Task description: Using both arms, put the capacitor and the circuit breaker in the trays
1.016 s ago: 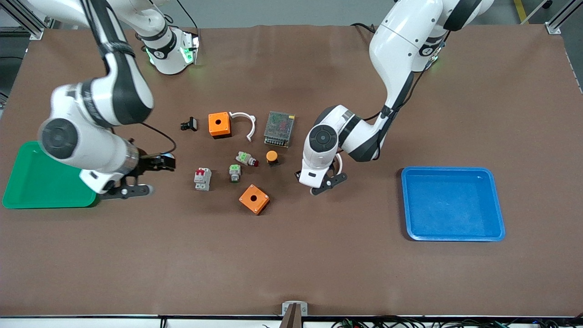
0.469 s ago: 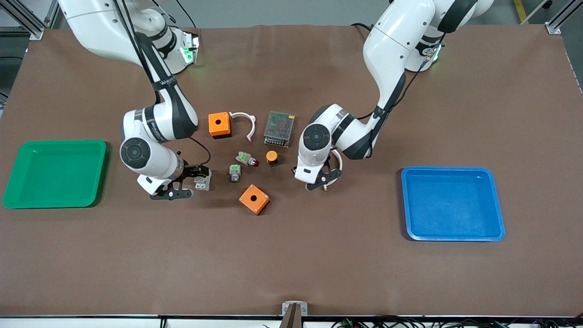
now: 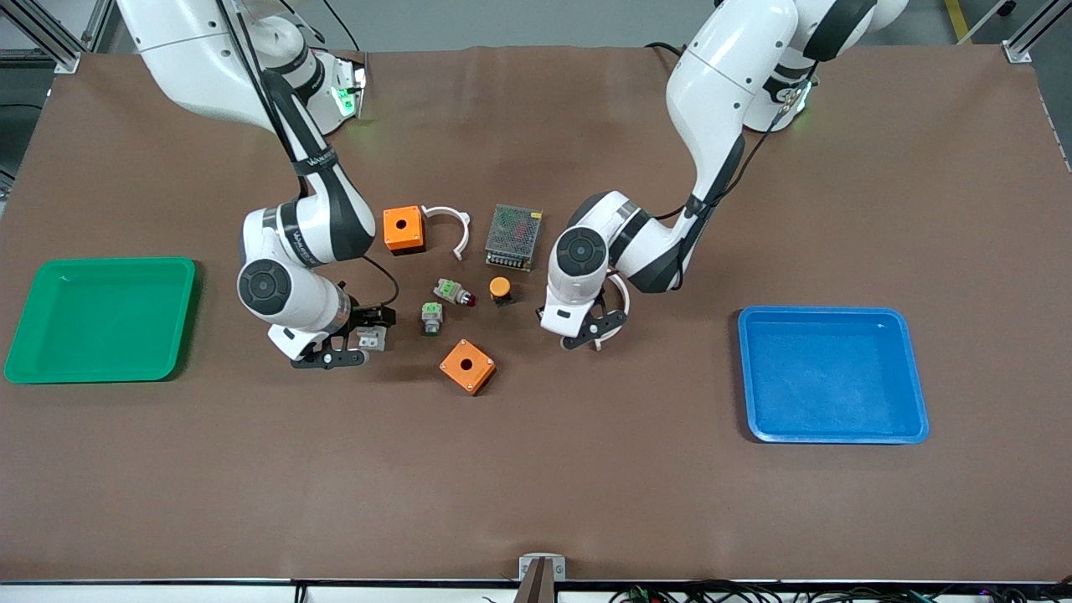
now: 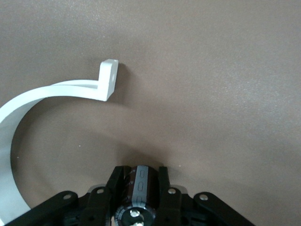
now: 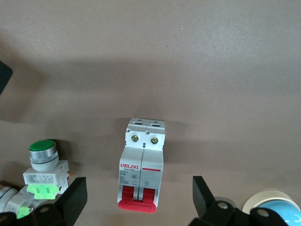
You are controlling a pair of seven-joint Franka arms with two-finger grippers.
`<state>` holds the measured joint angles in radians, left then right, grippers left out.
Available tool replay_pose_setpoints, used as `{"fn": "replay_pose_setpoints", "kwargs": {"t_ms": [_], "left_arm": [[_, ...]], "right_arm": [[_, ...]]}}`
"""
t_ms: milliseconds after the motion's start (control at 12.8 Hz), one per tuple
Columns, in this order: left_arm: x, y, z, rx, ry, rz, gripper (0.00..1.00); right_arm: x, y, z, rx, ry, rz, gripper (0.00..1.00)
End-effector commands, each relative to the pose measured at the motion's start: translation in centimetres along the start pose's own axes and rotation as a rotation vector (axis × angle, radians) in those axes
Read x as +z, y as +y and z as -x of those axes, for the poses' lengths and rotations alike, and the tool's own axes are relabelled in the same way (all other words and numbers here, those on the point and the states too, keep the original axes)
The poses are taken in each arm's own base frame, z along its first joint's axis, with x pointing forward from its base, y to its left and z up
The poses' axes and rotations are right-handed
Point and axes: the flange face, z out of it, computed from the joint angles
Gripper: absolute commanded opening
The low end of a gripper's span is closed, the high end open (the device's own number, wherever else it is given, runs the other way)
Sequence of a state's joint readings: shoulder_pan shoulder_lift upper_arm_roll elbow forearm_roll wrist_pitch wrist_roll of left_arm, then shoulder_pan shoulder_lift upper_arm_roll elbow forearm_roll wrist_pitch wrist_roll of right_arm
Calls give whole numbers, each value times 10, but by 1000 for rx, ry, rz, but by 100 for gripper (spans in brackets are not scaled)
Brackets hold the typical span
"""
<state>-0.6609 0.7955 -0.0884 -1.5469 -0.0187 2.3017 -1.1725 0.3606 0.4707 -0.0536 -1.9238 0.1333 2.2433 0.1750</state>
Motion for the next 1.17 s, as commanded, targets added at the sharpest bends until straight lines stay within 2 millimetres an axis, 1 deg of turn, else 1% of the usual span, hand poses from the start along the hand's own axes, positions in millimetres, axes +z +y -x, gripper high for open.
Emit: {"fn": "replay_pose_setpoints", "kwargs": {"t_ms": [0,78,156,234,312,391,547,625,703,781,859,938,1016,1094], "left_arm": [[-30,-3,-15,-9,21,33,0],[-43,-6,-25,-22,35,44,0],[-61,-15,-44,-31,73,45,0],[-76,-25,-63,-37,100,38,0],[-90,-37,-85,-35,122,30,0],[-105,-52,-107,-26,134,31,0],[-126,-83,-148,15,134,17,0],[-136,-100,-169,47,138,18,0],[-141,-114,-187,60,142,18,0],[-143,-128,-203,77,142,16,0],[-148,-149,-223,108,144,10,0],[-154,-170,-232,139,135,-3,0],[-155,-191,-245,170,129,-12,0],[-150,-217,-262,195,117,-24,0]], "right_arm": [[7,-2,-2,19,-4,-8,93],[8,-1,-2,21,-6,-8,91],[10,-1,-3,21,-8,-7,86],[10,-1,-3,21,-8,-7,78],[11,-2,-3,20,-8,-7,67],[12,-2,-3,23,-11,-9,54],[12,-2,-3,39,-16,-28,31],[12,-2,-3,40,-16,-28,24],[11,-1,-4,41,-15,-29,19],[10,1,-5,43,-14,-29,17],[7,3,-5,47,-16,-31,16],[-2,7,-6,45,-12,-32,16],[-18,16,-8,50,-22,-36,16],[-41,28,-10,61,-38,-37,16]]}}
